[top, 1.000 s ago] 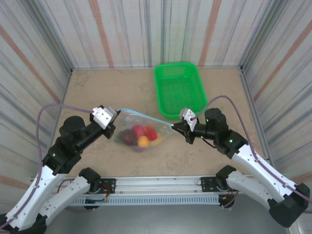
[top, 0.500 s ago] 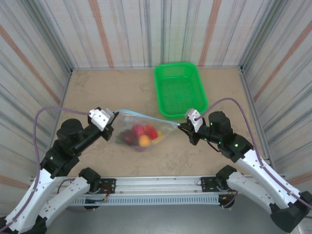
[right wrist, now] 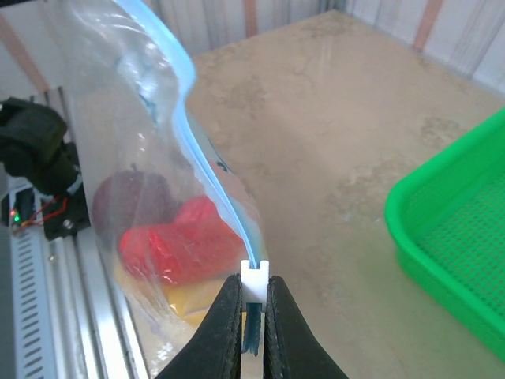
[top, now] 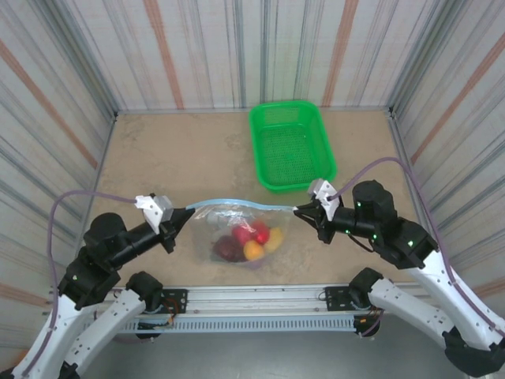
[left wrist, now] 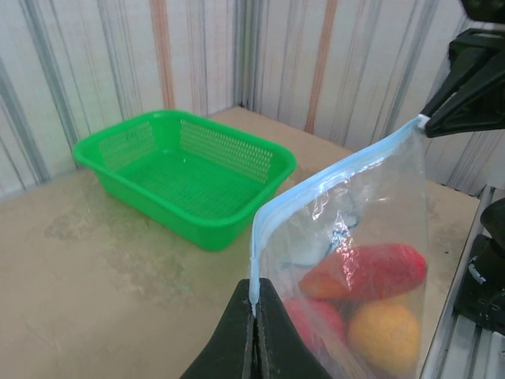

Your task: Place the food in the zip-top bag and seal the zipper

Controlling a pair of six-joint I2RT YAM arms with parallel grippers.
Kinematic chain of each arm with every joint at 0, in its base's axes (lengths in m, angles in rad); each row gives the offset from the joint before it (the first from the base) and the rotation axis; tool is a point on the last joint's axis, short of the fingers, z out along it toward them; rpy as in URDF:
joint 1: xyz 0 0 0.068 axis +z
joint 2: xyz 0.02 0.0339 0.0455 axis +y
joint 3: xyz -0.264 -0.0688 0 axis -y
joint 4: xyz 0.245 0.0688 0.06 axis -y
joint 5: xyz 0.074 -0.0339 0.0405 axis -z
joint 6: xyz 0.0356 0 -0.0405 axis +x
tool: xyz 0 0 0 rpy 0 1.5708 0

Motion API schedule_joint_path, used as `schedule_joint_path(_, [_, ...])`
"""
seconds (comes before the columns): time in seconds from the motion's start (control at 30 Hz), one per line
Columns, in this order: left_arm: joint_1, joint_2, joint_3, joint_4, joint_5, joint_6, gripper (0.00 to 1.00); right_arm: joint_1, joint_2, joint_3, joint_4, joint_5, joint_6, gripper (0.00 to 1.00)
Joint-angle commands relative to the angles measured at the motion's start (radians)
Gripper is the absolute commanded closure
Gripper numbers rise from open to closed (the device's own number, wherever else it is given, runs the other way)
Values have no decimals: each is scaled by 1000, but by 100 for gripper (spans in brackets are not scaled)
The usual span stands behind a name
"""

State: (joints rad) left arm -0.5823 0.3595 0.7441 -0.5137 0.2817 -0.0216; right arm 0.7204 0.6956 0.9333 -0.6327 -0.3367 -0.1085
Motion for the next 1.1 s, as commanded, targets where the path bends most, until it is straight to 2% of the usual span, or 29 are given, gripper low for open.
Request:
schedule_joint_path(0.0, [6, 13, -67, -7, -115, -149, 100, 42, 100, 32, 21, 16, 7, 97])
schedule_joint_path(0.1, [8, 61, -115, 17, -311, -232, 100, 62, 197, 39, 103, 65, 15, 97])
schedule_joint_path(0.13, [12, 90, -123, 32, -397, -270, 100, 67, 225, 45, 128, 101, 22, 93])
schedule_joint_path(0.2, [43, 171, -119, 56, -484, -319, 100, 77, 286, 81, 148, 188, 27, 71])
schedule_joint_path(0.23, [74, 232, -107, 68, -486, -351, 100, 77, 323, 108, 146, 234, 23, 65])
schedule_joint_path(0.3, [166, 361, -77, 99, -413, -420, 100, 75, 354, 145, 142, 318, 27, 59])
schedule_joint_path(0.43, [406, 715, -3, 154, -176, -606, 100, 46, 353, 180, 147, 436, 47, 57])
schedule_joint_path(0.5, [478, 920, 59, 180, -67, -661, 100, 28, 349, 192, 141, 468, 84, 58])
schedule_joint_path(0.53, [489, 1037, 117, 161, -27, -668, 100, 17, 346, 196, 133, 476, 123, 56])
schedule_joint_path(0.6, [483, 1220, 251, 52, -19, -690, 100, -10, 344, 214, 95, 463, 191, 55])
schedule_joint_path(0.67, [463, 1313, 306, 45, 19, -696, 100, -40, 343, 233, 51, 445, 234, 55])
schedule_joint_path(0.7, [446, 1316, 305, 65, 16, -696, 100, -51, 337, 236, 34, 452, 249, 55])
schedule_joint_path(0.8, [400, 1270, 300, 66, -87, -662, 100, -68, 309, 216, 31, 439, 258, 56])
schedule_joint_path(0.9, [402, 1228, 285, 60, -133, -644, 100, -98, 303, 201, 20, 438, 291, 56])
schedule_joint_path(0.93, [405, 1212, 278, 60, -143, -637, 95, -108, 302, 194, 18, 439, 297, 54])
schedule_joint_path(0.97, [409, 1190, 266, 62, -165, -631, 86, -120, 301, 186, 15, 447, 307, 52])
schedule_joint_path(1.03, [421, 1146, 237, 81, -192, -610, 58, -156, 300, 168, 16, 452, 336, 45])
schedule_joint_path(1.07, [425, 1123, 229, 79, -212, -596, 40, -180, 300, 154, 16, 451, 345, 40])
